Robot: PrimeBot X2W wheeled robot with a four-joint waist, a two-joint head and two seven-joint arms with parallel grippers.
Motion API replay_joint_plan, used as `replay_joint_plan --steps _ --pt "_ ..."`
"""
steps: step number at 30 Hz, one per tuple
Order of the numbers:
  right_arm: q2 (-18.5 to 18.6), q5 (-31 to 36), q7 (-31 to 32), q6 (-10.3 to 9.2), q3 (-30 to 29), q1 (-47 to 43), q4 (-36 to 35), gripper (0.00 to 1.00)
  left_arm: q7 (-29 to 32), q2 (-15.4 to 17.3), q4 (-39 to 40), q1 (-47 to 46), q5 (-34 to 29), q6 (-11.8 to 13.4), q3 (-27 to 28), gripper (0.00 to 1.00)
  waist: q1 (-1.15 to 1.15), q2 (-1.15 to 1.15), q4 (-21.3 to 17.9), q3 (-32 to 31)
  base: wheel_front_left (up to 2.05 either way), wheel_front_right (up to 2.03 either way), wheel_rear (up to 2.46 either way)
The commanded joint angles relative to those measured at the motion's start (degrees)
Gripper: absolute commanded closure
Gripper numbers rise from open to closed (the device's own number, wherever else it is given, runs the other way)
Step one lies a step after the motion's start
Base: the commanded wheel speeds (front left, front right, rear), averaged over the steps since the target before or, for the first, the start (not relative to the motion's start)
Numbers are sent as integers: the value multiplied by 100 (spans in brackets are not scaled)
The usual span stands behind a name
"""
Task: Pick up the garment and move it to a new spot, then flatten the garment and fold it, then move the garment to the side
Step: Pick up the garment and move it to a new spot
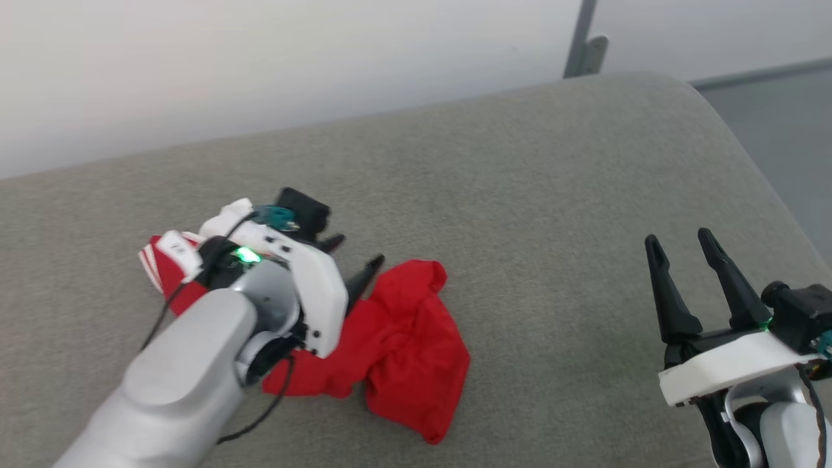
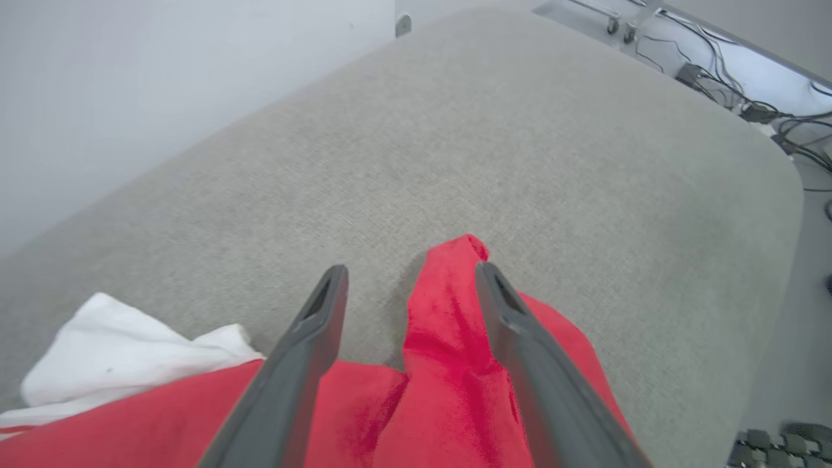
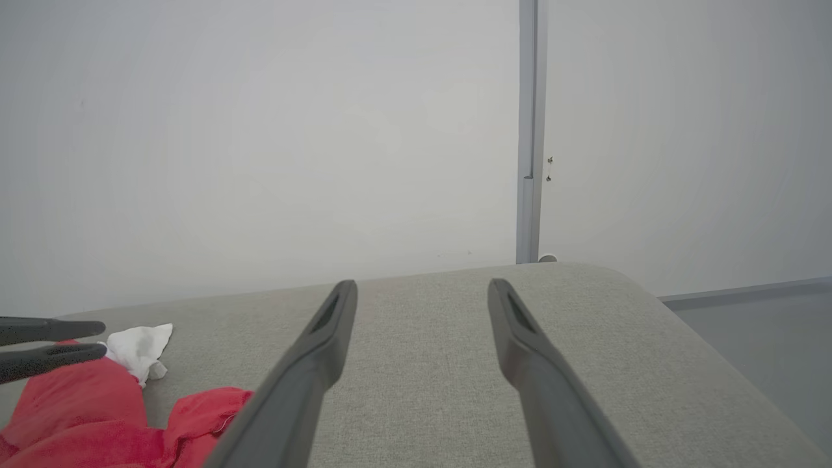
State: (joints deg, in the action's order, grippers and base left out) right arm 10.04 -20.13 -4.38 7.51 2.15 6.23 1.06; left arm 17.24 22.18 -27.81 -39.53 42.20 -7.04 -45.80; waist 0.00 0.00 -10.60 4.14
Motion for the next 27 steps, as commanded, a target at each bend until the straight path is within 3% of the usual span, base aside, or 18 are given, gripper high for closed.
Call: replay_joint_plan --steps 1,16,22,27 --pt "-10 33 17 -4 -24 -93 2 0 -216 121 111 132 -45 59 83 0 0 0 154 -134 0 0 0" --pt "9 205 339 -4 -384 -533 -64 0 -2552 1322 1390 1670 -109 990 1222 0 0 0 832 -605 0 0 0" --pt "11 222 414 -4 -539 -670 -111 0 -3055 1673 1916 2545 27 1444 1682 0 0 0 1044 -669 0 0 0" --pt "28 258 447 -4 -633 -756 -142 0 -3214 1745 2203 3212 102 1656 2075 0 0 0 1209 -691 0 0 0"
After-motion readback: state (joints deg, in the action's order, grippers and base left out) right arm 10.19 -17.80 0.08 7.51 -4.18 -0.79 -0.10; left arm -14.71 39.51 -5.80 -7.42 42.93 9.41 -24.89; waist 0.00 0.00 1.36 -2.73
